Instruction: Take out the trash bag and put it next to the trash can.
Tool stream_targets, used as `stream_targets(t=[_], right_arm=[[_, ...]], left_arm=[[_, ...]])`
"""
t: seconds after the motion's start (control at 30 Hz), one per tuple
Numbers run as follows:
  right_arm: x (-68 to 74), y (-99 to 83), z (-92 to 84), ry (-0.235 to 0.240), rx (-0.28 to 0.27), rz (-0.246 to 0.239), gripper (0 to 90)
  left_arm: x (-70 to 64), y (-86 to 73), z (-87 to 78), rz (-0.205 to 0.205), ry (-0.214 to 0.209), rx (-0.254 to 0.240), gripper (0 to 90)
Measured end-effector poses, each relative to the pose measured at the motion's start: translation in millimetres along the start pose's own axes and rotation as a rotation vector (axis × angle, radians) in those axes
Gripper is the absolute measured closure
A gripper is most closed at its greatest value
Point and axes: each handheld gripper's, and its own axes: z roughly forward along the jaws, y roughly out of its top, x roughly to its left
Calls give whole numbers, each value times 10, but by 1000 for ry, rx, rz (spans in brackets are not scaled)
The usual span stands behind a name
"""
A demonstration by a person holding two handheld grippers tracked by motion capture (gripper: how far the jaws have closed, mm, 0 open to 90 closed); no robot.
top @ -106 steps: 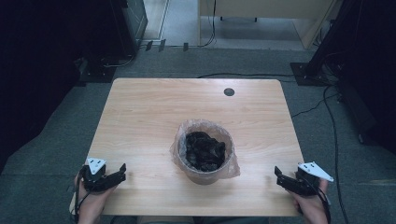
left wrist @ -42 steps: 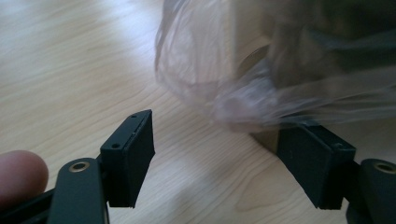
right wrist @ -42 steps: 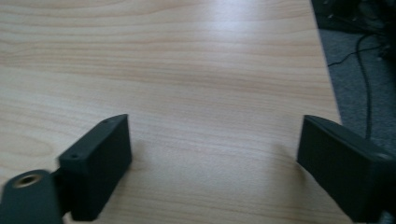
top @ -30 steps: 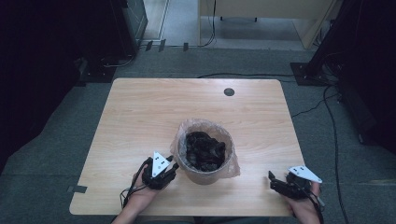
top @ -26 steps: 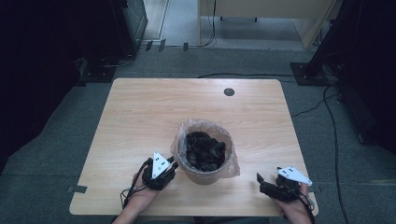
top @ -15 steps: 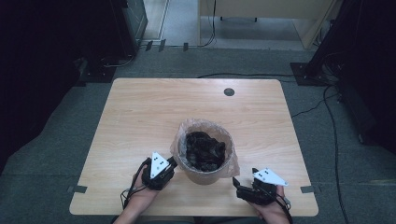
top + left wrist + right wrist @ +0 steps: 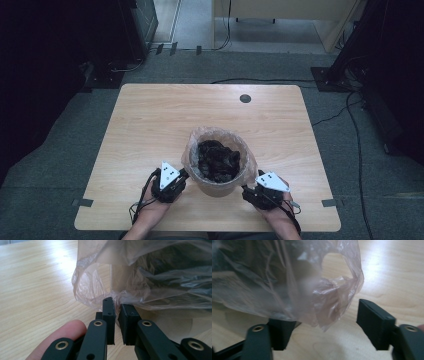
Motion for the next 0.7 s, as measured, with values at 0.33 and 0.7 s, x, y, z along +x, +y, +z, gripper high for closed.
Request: stream_targets(t=[0.33,0.7], right_arm=[[34,153,-111,-20,-165,-38,854],[272,430,-362,-158,-273,-68,875]], left_arm=[[-28,142,-170,1,15,-53,851],[-82,415,-518,16,61,-149,870]])
